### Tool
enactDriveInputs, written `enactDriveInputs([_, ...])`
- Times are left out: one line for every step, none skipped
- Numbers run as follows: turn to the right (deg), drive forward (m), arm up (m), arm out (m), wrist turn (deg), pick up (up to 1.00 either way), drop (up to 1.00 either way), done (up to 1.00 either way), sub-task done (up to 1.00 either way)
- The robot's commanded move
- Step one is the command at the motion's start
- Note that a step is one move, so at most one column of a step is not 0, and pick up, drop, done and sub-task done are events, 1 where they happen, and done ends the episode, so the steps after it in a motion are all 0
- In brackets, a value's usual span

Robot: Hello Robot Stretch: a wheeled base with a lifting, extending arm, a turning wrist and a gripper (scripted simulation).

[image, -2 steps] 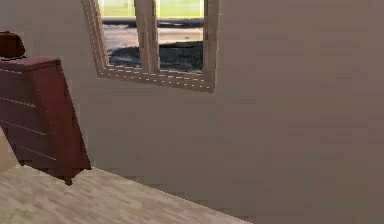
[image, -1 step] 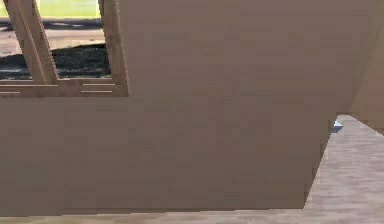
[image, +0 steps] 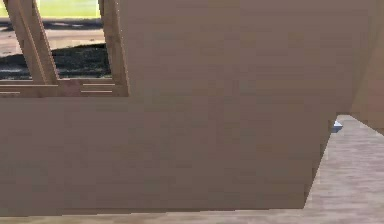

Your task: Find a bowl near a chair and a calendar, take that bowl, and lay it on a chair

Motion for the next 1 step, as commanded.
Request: enactDriveInputs([0.0,0.0,0.38,0.0,0.0,0.0,0.0,0.0,0.0])
